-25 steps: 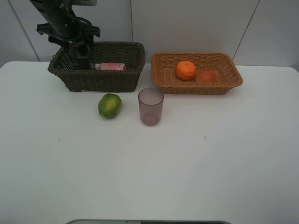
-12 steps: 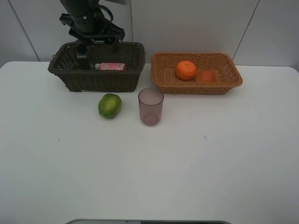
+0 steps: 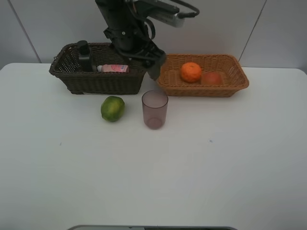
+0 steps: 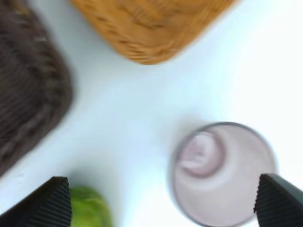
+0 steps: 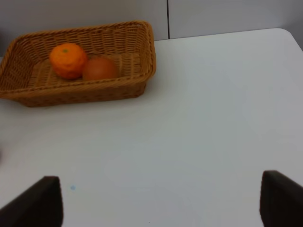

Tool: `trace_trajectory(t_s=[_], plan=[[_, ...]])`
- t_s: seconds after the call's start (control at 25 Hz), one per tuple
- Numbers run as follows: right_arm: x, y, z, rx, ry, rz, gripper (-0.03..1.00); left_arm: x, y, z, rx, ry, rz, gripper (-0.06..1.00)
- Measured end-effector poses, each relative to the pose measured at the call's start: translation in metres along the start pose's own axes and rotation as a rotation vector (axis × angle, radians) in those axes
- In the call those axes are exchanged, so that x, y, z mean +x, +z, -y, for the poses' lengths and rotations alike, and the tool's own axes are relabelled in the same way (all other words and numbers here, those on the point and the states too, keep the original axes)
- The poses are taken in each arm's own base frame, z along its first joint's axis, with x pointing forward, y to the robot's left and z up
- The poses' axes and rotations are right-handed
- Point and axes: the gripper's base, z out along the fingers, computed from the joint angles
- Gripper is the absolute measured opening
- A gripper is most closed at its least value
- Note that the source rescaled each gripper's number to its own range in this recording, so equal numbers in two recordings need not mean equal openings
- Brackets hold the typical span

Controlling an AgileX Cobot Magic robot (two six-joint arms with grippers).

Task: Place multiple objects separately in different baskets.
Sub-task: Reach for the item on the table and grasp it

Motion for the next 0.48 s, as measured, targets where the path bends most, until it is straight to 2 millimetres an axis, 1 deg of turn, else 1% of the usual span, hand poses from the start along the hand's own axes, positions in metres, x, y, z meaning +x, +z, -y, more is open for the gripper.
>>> trace_trajectory(t_s=[0.24, 0.4, 0.48], plan=[[0.0, 0.0, 0.0, 0.0, 0.0, 0.0, 0.81, 0.002, 0.0, 0.035, 0.054, 0.11, -0.049, 1.0], [0.0, 0.0, 0.0, 0.0, 0.0, 0.0, 0.81, 0.005, 0.002, 0.048, 0.081, 0.153, -0.085, 1.0], [0.0, 0.0, 0.0, 0.0, 0.0, 0.0, 0.81, 0.007, 0.006, 0.051, 0.088, 0.163, -0.111, 1.0]])
